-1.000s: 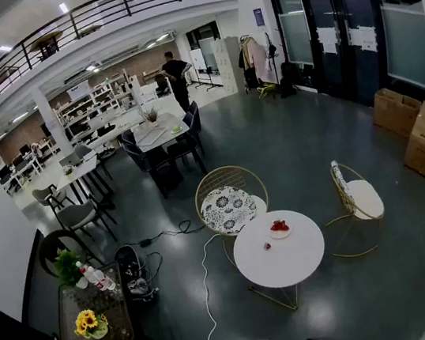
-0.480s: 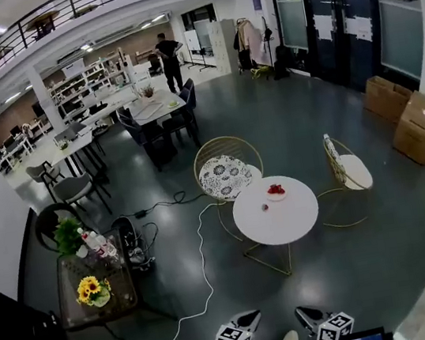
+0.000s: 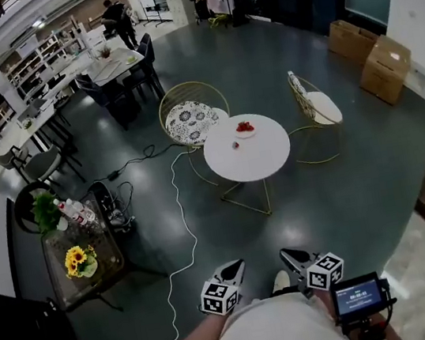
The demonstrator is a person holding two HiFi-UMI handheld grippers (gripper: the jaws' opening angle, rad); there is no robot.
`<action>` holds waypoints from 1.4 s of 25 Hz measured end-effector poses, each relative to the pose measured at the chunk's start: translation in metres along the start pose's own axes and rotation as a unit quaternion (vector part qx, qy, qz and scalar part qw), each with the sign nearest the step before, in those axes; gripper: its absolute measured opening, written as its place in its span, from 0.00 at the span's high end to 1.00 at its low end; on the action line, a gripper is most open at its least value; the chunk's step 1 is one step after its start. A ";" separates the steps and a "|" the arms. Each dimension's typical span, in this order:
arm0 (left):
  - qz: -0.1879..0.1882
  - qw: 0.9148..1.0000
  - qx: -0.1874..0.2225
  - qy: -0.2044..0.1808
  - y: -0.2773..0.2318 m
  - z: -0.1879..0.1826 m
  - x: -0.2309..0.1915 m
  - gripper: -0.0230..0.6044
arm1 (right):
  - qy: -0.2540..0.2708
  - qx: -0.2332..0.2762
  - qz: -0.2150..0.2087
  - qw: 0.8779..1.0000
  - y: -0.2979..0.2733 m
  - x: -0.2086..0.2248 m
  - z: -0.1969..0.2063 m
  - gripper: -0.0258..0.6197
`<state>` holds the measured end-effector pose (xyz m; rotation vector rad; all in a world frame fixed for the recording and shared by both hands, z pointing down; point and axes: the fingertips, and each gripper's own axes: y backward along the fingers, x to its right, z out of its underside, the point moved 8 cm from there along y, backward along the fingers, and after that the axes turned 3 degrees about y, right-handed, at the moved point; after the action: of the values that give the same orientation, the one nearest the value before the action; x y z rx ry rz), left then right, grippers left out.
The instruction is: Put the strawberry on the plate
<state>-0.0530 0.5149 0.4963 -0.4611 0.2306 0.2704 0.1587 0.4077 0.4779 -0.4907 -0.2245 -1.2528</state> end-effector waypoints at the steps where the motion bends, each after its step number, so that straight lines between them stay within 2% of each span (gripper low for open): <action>1: 0.000 1.000 0.000 0.001 0.004 0.001 0.001 0.95 | -0.001 -0.001 0.003 1.000 0.002 -0.004 0.001 0.95; 10: 0.013 1.000 0.007 -0.011 0.005 -0.010 0.005 0.95 | 0.010 -0.001 0.014 1.000 0.011 -0.012 -0.004 0.95; 15: 0.014 1.000 0.019 -0.014 0.000 -0.020 -0.002 0.95 | 0.022 0.002 0.014 1.000 0.001 -0.009 -0.020 0.95; 35: 0.019 1.000 -0.001 -0.006 -0.001 -0.010 -0.004 0.95 | 0.004 -0.009 0.028 1.000 -0.002 -0.007 -0.013 0.95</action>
<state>-0.0584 0.5089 0.4892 -0.4574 0.2276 0.3106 0.1530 0.4072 0.4636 -0.5040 -0.1904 -1.2026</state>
